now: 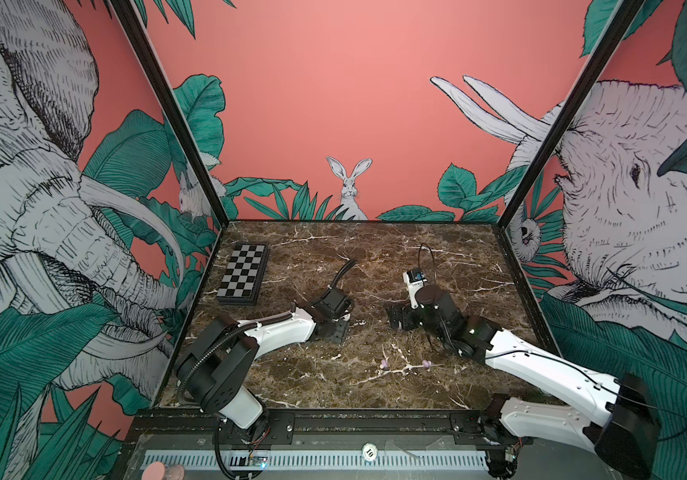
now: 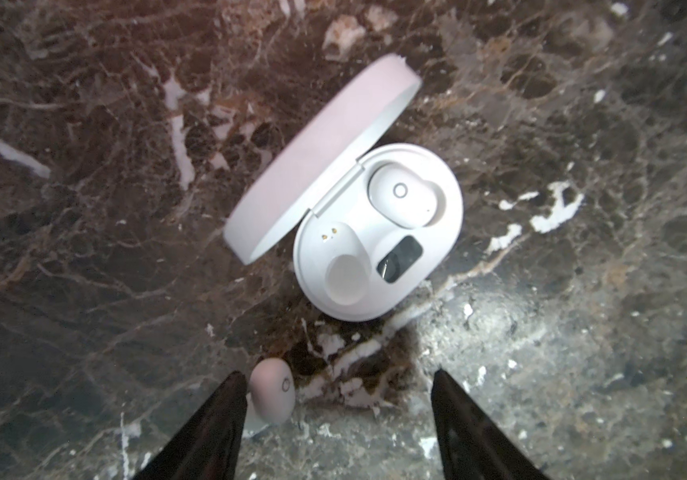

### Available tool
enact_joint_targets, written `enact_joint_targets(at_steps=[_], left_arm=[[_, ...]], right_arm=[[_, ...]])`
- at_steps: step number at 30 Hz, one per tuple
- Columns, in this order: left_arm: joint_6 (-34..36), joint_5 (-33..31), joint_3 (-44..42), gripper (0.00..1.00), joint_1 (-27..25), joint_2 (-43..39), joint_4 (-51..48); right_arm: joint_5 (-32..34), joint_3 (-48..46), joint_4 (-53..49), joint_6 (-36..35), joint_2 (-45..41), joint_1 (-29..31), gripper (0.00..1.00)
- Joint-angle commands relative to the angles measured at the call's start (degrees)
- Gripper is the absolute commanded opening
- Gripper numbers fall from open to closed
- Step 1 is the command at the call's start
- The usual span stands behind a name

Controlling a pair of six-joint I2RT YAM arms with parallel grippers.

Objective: Insert the wireless bluetooth earbuds into the charging case
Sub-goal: 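Move the left gripper over the loose white earbud while the right gripper draws back, then lower the open left gripper around the white earbud beside the case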

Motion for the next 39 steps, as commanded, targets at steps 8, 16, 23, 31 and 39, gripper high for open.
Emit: enact_joint_targets(at_steps=[8,16,23,31,39], left_arm=[[-1.1,0.2,0.0,0.67,0.4,-0.7,-1.4],[-1.6,-0.6,-1.0,0.63,1.1,-0.8,-1.5],[-2.0,-1.8,-1.2,0.62,1.6,-0.8,-1.9],[-2.4,-2.0,-1.2,0.56,2.4,-0.6,-2.0],[-3.0,-1.3,0.2,0.53,2.6,-2.9,-3.4]], right_arm=[[1.4,1.7,-0.3,-1.1,-1.9,-0.3,0.95],[1.3,1.8,-0.1,-1.1,-1.6,-0.3,0.95],[1.2,1.9,-0.2,-1.1,-1.4,-0.4,0.95],[1.1,1.8,-0.2,-1.1,-1.3,-0.4,0.95],[1.0,2.1,-0.2,-1.4,-1.1,-0.4,0.95]])
